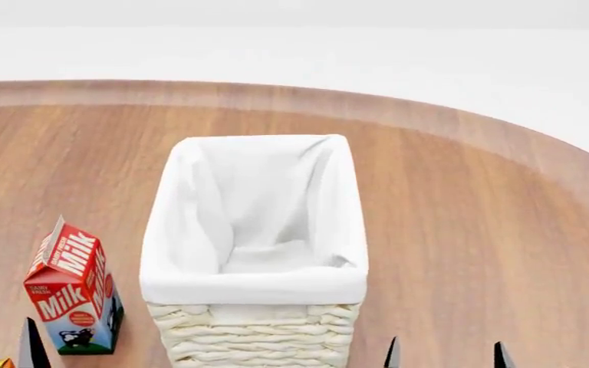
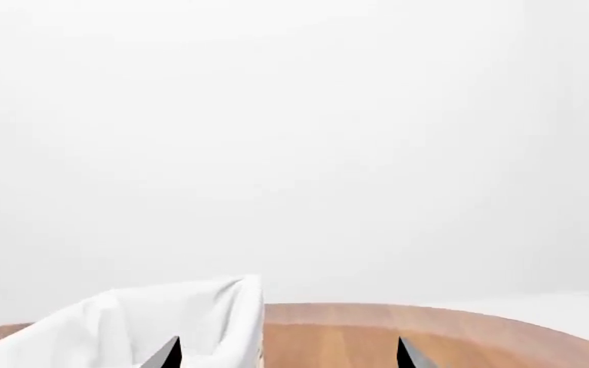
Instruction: Pick up the alphabet soup, and put it in the basket.
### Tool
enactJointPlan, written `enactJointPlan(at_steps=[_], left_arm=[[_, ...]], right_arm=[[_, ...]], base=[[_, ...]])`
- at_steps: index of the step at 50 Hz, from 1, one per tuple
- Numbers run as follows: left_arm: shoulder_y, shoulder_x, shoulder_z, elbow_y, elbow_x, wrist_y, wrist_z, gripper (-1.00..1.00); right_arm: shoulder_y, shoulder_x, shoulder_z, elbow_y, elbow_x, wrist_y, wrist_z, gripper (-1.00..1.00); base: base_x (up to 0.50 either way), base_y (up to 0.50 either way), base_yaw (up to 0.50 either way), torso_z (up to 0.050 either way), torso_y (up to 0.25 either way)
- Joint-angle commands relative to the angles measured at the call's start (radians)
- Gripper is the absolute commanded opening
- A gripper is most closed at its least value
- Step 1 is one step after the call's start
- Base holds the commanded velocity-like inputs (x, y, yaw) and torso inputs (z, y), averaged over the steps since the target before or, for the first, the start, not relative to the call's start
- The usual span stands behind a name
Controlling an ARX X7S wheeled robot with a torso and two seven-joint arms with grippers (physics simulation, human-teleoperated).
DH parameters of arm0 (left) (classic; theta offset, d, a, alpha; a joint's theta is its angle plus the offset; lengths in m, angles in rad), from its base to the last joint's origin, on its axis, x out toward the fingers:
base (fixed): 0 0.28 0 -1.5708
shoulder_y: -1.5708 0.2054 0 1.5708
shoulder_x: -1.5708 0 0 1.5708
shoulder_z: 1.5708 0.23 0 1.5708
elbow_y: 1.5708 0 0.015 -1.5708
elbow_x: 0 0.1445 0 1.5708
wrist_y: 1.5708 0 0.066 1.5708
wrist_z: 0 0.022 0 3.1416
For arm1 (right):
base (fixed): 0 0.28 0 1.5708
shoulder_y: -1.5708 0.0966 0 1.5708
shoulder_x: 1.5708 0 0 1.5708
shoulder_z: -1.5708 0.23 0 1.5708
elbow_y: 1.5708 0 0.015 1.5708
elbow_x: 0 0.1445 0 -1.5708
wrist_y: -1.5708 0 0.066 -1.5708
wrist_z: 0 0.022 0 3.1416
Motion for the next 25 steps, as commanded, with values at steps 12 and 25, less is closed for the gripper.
enactJointPlan(at_steps=[12,25], left_arm=[[-0.007,-0.010,-0.001,-0.002,-0.007,-0.001,-0.011,1.00],[0.006,-0.018,0.002,0.010,-0.005,-0.001,-0.018,1.00]], right_arm=[[-0.071,0.169,-0.091,-0.047,0.139,-0.035,-0.255,1.00],[-0.103,0.251,-0.191,-0.067,0.178,-0.025,-0.420,1.00]], base=[[0.00,0.00,0.00,0.000,0.000],[0.00,0.00,0.00,0.000,0.000]])
